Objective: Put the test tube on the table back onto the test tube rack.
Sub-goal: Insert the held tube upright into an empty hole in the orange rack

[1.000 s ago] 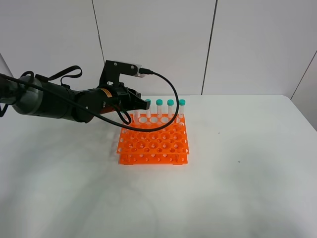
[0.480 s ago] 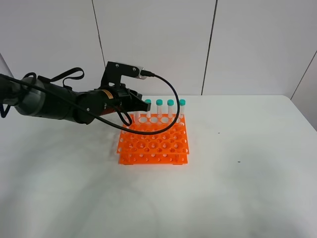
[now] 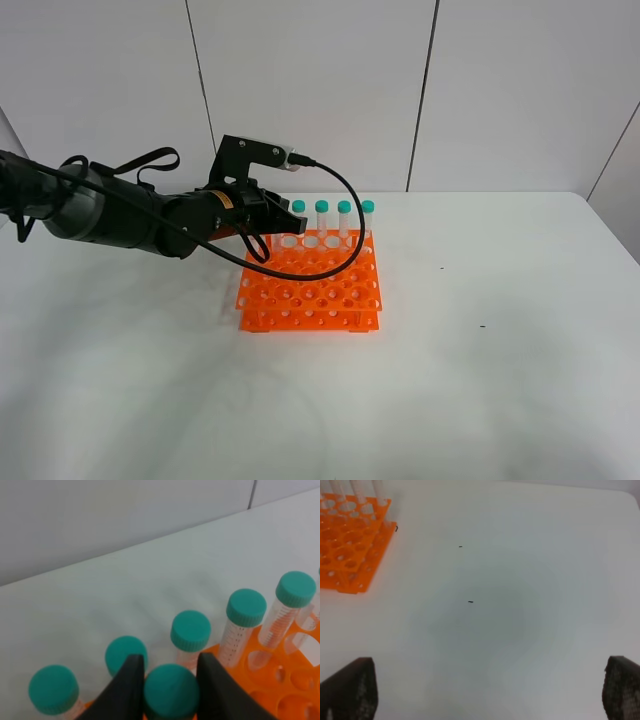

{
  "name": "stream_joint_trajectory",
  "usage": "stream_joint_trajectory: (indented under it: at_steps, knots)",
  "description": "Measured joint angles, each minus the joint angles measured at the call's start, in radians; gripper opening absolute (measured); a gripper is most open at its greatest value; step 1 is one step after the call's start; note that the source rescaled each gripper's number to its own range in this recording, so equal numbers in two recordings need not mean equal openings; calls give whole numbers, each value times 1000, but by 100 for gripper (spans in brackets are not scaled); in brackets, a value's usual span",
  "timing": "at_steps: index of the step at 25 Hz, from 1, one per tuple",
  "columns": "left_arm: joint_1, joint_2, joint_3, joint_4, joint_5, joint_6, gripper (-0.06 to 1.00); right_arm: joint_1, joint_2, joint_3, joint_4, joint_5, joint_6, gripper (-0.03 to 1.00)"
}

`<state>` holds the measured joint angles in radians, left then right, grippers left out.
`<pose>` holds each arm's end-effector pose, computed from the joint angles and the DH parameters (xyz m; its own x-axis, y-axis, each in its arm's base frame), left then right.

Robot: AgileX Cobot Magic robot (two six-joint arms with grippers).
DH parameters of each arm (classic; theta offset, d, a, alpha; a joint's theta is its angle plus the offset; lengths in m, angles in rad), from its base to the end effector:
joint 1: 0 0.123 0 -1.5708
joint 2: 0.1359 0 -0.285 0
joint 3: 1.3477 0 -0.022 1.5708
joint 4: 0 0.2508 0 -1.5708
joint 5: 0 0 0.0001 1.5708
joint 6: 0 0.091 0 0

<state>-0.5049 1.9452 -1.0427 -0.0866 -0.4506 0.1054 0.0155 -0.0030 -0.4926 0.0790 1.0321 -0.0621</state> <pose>0.3623 -0.1963 0.1716 -0.3009 0.1976 -0.9330 0.4610 0.8865 0.0391 -0.0035 0.0061 0.2778 -0.4313 -0.0281 -0.9018 -0.0858 0.9963 0.0099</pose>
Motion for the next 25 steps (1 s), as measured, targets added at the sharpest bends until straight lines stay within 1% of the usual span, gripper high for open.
stream_joint_trajectory:
  at_steps: [6,25]
  knots:
    - [0,39,0,0,-1,0,0,0,0,0,0,0,0,100]
    - [0,63,-5,0,-6,-1,0,0,0,0,0,0,0,100]
